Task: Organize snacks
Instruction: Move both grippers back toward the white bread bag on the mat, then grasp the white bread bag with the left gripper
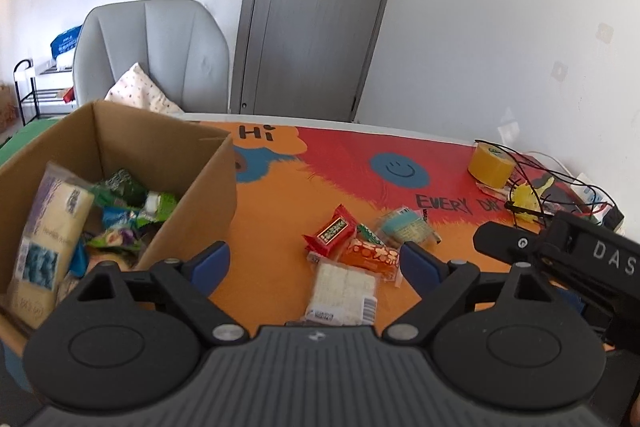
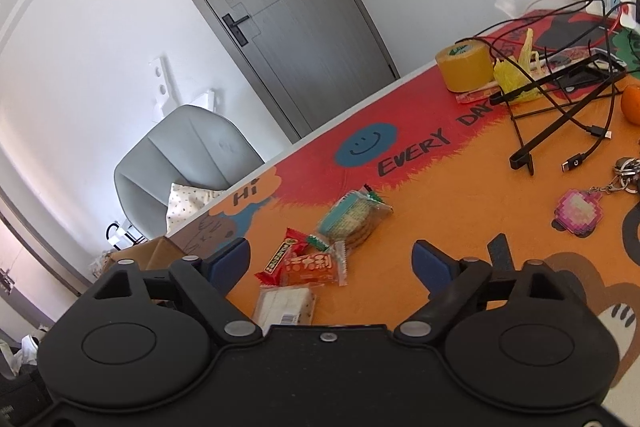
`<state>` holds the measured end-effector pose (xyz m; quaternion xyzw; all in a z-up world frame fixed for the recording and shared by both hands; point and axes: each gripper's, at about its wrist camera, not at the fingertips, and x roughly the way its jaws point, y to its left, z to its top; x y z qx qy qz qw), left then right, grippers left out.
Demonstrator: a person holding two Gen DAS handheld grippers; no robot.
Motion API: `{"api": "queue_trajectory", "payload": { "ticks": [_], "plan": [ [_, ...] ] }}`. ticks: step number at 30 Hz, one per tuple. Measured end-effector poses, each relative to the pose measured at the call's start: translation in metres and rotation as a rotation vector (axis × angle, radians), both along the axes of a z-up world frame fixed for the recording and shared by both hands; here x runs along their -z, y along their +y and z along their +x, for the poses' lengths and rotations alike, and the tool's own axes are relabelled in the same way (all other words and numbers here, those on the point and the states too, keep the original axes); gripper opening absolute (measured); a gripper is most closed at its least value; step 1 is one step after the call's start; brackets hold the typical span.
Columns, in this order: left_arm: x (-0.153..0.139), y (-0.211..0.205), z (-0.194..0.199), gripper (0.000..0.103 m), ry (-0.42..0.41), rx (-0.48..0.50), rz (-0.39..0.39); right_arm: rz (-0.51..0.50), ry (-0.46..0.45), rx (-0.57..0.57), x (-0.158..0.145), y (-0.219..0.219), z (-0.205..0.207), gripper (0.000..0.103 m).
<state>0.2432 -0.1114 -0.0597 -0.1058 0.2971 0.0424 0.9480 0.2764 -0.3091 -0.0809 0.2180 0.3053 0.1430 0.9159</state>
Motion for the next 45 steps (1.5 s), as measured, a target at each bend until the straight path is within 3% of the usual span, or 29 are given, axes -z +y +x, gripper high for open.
{"api": "queue_trajectory", "payload": {
  "ticks": [5, 17, 22, 24, 27, 31, 37, 45],
  "plan": [
    [0.007, -0.003, 0.015, 0.088, 0.035, 0.022, -0.041, 0.005, 0.019, -0.005, 0.006, 0.001, 0.012, 0.085],
    [0.045, -0.013, 0.040, 0.085, 0.134, 0.048, -0.038, 0.030, 0.092, -0.035, 0.032, 0.004, 0.036, 0.074],
    [0.058, -0.013, 0.048, 0.074, 0.172, 0.046, -0.053, 0.034, 0.102, -0.048, 0.037, 0.007, 0.042, 0.074],
    [0.059, -0.015, 0.048, 0.069, 0.162, 0.048, -0.033, 0.032, 0.104, -0.050, 0.038, 0.008, 0.043, 0.074],
    [0.059, -0.017, 0.049, 0.048, 0.150, 0.056, -0.026, 0.030, 0.112, -0.058, 0.041, 0.012, 0.044, 0.074],
    [0.053, -0.011, 0.046, 0.046, 0.149, 0.027, -0.059, 0.015, 0.112, -0.074, 0.043, 0.016, 0.047, 0.073],
    [0.037, -0.001, 0.038, 0.045, 0.072, -0.042, -0.059, 0.007, 0.116, -0.076, 0.045, 0.020, 0.053, 0.070],
    [0.040, 0.007, 0.038, 0.045, 0.065, -0.072, -0.083, 0.018, 0.133, -0.094, 0.049, 0.030, 0.065, 0.064]
  ]
}}
